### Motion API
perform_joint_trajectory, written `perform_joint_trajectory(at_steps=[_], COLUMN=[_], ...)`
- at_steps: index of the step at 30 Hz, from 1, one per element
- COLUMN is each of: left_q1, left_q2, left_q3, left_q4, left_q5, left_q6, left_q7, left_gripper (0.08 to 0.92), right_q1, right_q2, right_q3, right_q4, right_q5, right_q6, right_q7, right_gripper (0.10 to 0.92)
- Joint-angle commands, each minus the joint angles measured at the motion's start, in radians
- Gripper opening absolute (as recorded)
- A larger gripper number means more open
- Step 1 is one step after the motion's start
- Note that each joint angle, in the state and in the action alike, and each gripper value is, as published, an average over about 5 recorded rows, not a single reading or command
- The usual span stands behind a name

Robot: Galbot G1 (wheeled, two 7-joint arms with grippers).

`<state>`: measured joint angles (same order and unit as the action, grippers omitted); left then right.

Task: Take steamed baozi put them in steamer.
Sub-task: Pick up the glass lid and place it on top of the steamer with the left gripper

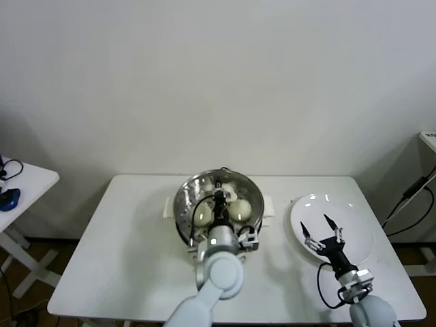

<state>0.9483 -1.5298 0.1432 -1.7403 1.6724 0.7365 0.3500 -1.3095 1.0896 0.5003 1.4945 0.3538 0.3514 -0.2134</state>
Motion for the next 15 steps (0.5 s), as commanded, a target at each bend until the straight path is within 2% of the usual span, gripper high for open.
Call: perform_joint_trajectory(at_steps=[1,15], left_q1=[-0.001,-0.002], left_q2=[0.001,0.002], left_q3=[0.002,0.005], left_q4=[0.004,0.017], left_q5=[-0.006,-0.014], left_q6=[0.005,0.002], left_q7=[-0.006,-0.019], left_gripper=[0.154,0.154], right_q1=[0.0,-0.002], right_q2=[0.0,0.006], right_q3=[0.001,0.006], right_q4=[-0.001,-0.004], right_q5=[-0.005,-0.01], right_q6=[0.002,0.006], right_q7=[-0.001,-0.013], right_gripper=[0.823,0.823])
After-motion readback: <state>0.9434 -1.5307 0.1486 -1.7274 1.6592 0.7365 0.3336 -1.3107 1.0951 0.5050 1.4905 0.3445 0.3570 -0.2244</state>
